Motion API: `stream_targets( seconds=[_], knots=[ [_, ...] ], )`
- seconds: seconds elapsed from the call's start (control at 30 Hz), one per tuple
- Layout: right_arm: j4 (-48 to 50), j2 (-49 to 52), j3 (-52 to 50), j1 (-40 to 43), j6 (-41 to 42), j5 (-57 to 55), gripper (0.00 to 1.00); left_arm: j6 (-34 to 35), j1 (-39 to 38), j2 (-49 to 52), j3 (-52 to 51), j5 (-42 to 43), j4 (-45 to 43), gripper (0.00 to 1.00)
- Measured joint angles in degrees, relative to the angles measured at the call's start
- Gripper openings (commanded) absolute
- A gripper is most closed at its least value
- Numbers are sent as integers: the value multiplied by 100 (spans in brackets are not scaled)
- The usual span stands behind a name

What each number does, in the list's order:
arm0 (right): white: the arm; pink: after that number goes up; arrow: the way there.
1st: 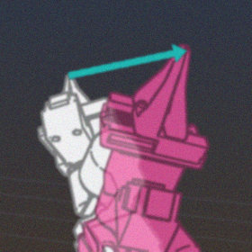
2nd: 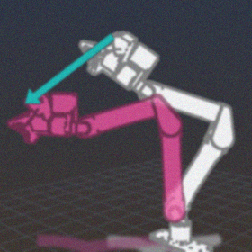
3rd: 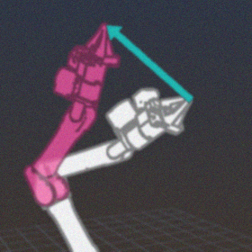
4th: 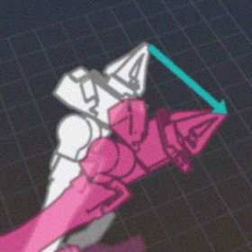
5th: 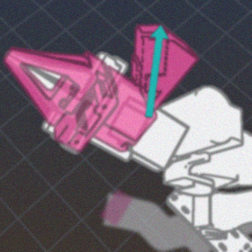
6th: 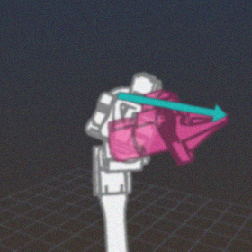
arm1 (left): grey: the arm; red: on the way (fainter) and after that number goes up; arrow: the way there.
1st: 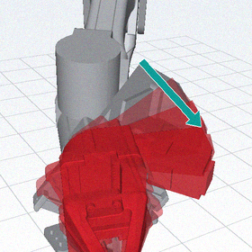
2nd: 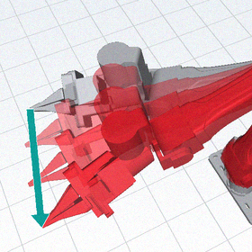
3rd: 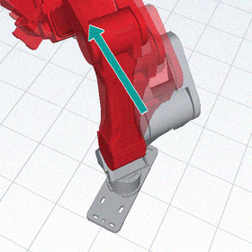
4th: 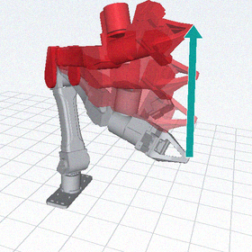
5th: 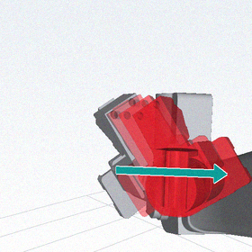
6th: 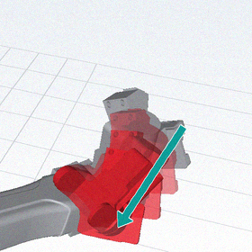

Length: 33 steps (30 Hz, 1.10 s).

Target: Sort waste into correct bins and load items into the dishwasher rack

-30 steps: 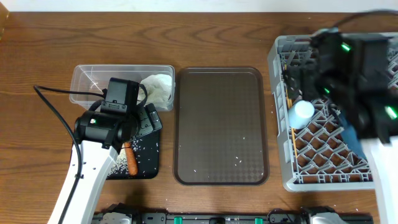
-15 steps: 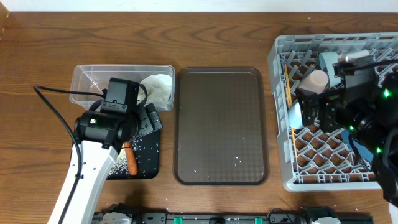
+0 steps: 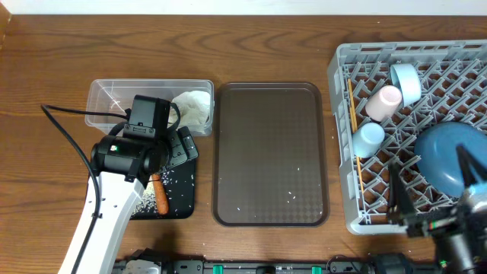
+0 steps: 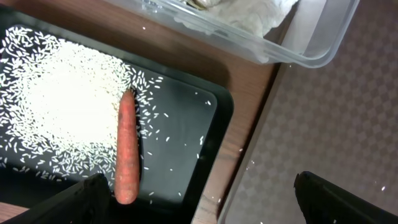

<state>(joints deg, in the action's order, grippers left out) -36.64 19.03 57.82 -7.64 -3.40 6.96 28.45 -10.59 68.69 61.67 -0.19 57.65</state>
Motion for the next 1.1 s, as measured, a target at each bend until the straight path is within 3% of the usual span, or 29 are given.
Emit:
stream_targets(
  seconds=[0.27, 0.6, 0.77, 0.93, 1.1],
  knots=[
    [1725, -1392, -2704, 142, 37, -153, 99, 0, 0, 0, 0, 0, 2, 98],
    [3993, -1810, -5016, 280, 87, -131, 99, 0, 0, 0, 0, 0, 4, 98],
    [4105, -1818, -5600, 280, 87, -96, 99, 0, 0, 0, 0, 0, 4, 98],
    [3357, -1829, -5737, 280, -11, -83, 99, 0, 0, 0, 0, 0, 4, 98],
    [3305, -1836, -5742, 280, -361, -90, 99, 0, 0, 0, 0, 0, 2, 98]
  ],
)
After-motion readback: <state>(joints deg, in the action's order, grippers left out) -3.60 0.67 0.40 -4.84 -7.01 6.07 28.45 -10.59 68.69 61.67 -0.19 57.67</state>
